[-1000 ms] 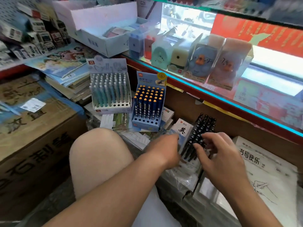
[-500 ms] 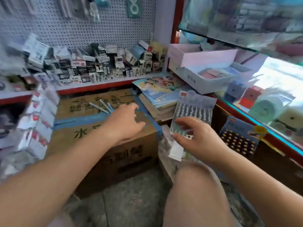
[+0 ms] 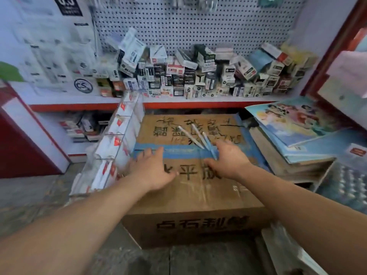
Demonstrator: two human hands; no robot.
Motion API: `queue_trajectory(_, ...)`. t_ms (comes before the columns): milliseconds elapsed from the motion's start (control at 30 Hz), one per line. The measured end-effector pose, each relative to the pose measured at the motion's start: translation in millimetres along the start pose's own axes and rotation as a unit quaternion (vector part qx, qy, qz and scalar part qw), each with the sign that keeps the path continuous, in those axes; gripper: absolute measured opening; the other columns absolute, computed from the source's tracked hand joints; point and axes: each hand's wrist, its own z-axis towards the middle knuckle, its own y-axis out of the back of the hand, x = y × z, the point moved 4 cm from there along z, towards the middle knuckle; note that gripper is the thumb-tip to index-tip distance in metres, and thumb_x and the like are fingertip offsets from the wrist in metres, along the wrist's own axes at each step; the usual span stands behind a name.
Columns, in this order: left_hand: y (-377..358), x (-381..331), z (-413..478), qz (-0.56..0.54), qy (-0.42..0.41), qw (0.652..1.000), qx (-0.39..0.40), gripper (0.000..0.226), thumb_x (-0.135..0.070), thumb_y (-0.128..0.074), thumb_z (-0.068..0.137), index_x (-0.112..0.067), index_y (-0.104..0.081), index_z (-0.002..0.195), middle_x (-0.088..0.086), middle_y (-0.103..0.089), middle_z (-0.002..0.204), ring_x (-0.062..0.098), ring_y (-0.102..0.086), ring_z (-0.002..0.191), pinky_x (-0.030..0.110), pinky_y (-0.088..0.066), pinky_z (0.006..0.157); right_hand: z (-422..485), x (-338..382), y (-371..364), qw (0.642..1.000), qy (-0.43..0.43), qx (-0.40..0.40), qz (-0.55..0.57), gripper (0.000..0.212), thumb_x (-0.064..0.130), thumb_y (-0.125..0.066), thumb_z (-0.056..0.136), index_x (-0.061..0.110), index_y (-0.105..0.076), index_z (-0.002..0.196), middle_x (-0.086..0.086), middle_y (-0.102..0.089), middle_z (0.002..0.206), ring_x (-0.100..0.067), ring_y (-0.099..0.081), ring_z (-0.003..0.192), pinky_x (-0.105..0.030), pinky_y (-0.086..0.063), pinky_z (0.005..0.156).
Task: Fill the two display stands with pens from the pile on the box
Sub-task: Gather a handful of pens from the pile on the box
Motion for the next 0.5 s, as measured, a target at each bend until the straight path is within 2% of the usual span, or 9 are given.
queue_trajectory(100, -14.1, -1.4, 13.8, -0.004, 0.010, 1.000, 0.020, 0.105, -0.084, -0.046, 0.083, -0.028, -0.006, 0.162, 0.012, -0.010, 0.168, 0.032, -0.010, 0.155, 0.055, -0.014, 0.125, 18.9, -3.4, -15.0, 0.999, -0.018, -0.023, -0.020, 0.072, 0.053, -0.059, 0.096, 0.022, -0.031, 0.155, -0.009, -0.044, 0.145, -0.031, -0.044, 0.134, -0.045, -0.047, 0.106)
queue_trajectory(200, -25.8, -5.7, 16.7, 0.023, 0.010, 0.998, 0.057, 0.100, -0.084, -0.042, 0.085, -0.033, -0.004, 0.161, 0.013, 0.004, 0.170, 0.034, 0.008, 0.157, 0.061, 0.001, 0.125, 24.7, -1.0, -26.9, 0.993, 0.006, -0.049, -0.109, 0.060, 0.054, -0.049, 0.100, 0.024, -0.037, 0.150, -0.009, -0.045, 0.141, -0.029, -0.044, 0.131, -0.046, -0.046, 0.107)
queue_trajectory(367, -30.4, -6.7, 17.4, 0.029, 0.001, 0.998, 0.048, 0.098, -0.085, -0.039, 0.085, -0.035, -0.001, 0.161, 0.011, 0.009, 0.170, 0.035, 0.014, 0.156, 0.065, 0.003, 0.123, 24.5, -5.5, -29.5, 0.997, 0.008, -0.070, -0.034, 0.040, 0.036, -0.053, 0.102, 0.022, -0.050, 0.140, -0.003, -0.052, 0.134, -0.022, -0.054, 0.119, -0.039, -0.052, 0.098)
queue_trajectory(433, -29.2, -7.2, 18.1, 0.028, 0.002, 0.999, 0.046, 0.098, -0.085, -0.039, 0.085, -0.035, -0.003, 0.161, 0.012, 0.008, 0.170, 0.035, 0.013, 0.156, 0.065, 0.003, 0.123, 26.0, -6.4, -27.1, 0.997, -0.019, -0.068, 0.014, 0.040, 0.025, -0.057, 0.101, 0.020, -0.050, 0.140, -0.004, -0.056, 0.132, -0.023, -0.061, 0.108, -0.040, -0.056, 0.091)
queue_trajectory(500, -27.7, -7.8, 18.0, 0.019, 0.005, 0.999, 0.046, 0.097, -0.084, -0.041, 0.085, -0.034, -0.006, 0.161, 0.012, 0.005, 0.170, 0.035, 0.011, 0.156, 0.065, 0.003, 0.123, 26.7, -6.8, -22.9, 0.995, -0.053, -0.066, 0.057, 0.044, 0.018, -0.059, 0.099, 0.020, -0.050, 0.141, -0.004, -0.062, 0.121, -0.021, -0.065, 0.095, -0.042, -0.060, 0.082)
